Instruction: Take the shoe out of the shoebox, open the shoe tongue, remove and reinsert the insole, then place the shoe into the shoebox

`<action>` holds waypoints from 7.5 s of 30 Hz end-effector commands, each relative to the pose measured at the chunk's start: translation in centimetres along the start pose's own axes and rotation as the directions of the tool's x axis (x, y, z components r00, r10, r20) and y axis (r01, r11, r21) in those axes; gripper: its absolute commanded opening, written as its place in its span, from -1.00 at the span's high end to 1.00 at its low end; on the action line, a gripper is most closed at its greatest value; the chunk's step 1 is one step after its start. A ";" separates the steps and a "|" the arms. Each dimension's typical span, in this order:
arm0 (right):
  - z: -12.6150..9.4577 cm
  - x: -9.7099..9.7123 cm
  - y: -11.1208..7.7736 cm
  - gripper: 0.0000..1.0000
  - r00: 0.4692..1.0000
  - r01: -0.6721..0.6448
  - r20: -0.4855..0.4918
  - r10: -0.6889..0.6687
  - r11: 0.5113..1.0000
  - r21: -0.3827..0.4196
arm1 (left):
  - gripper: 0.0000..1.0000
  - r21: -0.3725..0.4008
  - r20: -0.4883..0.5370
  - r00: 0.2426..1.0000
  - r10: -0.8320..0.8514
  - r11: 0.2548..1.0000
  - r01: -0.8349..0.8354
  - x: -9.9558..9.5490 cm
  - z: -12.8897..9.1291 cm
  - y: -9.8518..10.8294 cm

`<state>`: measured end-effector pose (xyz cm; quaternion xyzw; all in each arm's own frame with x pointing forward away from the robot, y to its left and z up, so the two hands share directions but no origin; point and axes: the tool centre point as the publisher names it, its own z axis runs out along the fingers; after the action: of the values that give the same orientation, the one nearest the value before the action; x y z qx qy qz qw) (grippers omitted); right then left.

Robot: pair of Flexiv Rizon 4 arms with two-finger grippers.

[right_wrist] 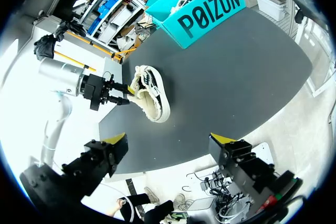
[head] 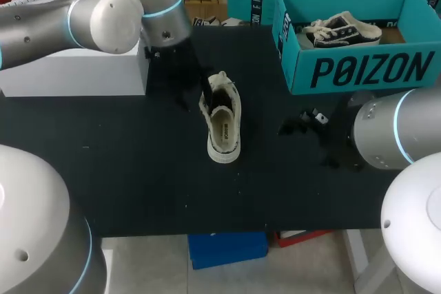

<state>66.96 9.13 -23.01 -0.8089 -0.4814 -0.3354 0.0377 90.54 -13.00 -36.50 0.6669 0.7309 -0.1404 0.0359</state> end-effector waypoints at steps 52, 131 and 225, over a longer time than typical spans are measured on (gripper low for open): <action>0.6 0.3 -0.5 -1.00 1.000 -0.005 0.002 0.005 1.000 -0.019 | 1.00 -0.168 -0.038 0.999 -0.009 0.986 0.002 -0.3 4.7 2.0; 0.6 0.3 -0.5 -1.00 1.000 -0.005 0.002 0.005 1.000 -0.019 | 1.00 -0.313 0.567 0.460 -0.684 0.338 0.888 27.6 -26.7 6.0; 0.6 0.3 -0.5 -1.00 1.000 -0.005 0.002 0.005 1.000 -0.019 | 1.00 -0.218 0.463 0.377 -0.802 0.309 0.926 29.7 -16.8 18.8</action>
<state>66.96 9.13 -23.01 -0.8089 -0.4814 -0.3354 0.0377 107.47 21.73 -30.27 0.1076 0.9705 -0.0571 0.2082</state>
